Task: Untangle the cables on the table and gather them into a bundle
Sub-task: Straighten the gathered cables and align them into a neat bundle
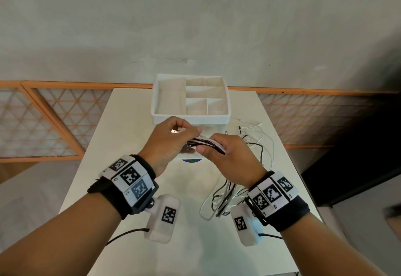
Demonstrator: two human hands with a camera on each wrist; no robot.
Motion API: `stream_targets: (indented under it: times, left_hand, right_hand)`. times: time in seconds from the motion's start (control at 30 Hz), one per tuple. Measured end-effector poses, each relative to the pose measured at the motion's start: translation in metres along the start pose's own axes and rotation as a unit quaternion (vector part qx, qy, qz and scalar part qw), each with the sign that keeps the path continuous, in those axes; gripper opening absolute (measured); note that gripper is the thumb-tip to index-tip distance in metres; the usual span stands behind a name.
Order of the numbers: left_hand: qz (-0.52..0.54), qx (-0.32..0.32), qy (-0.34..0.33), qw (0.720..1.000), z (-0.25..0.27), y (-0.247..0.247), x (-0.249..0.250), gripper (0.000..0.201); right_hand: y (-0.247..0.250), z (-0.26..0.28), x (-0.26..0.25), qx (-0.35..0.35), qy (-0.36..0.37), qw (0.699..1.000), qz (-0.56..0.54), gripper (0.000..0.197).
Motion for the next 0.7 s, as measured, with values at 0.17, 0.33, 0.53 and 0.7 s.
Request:
stream_targets:
  times: [0.17,0.33,0.53,0.7]
  left_hand:
    - [-0.249,0.075,-0.196,0.946,0.002,0.007,0.047,0.031]
    - [-0.404,-0.072,-0.213,0.887,0.011,-0.050,0.043,0.055]
    - [-0.386,-0.055,-0.162,0.907,-0.004,-0.040,0.024,0.073]
    - [-0.347,-0.053,-0.100,0.931,-0.013,-0.022,0.032,0.069]
  right_hand:
    - [-0.006,0.000,-0.004,-0.028,0.006,0.998,0.053,0.017]
    - [-0.010,-0.008,-0.023,-0.039,0.074,0.991,0.104,0.014]
    - [0.019,-0.007,-0.011,0.046,0.048,0.998,-0.021,0.015]
    - [0.040,0.005,0.008,0.040,-0.006,0.986,-0.163,0.019]
Point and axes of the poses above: each hand's wrist, its own z-axis away from the middle knuckle, its own y-axis out of the back of the hand, x = y × z, the point moved 6 cm from there along -z, towards the middle knuckle, and after that the axes turned 9 degrees about -z, right-handed, at the moved point
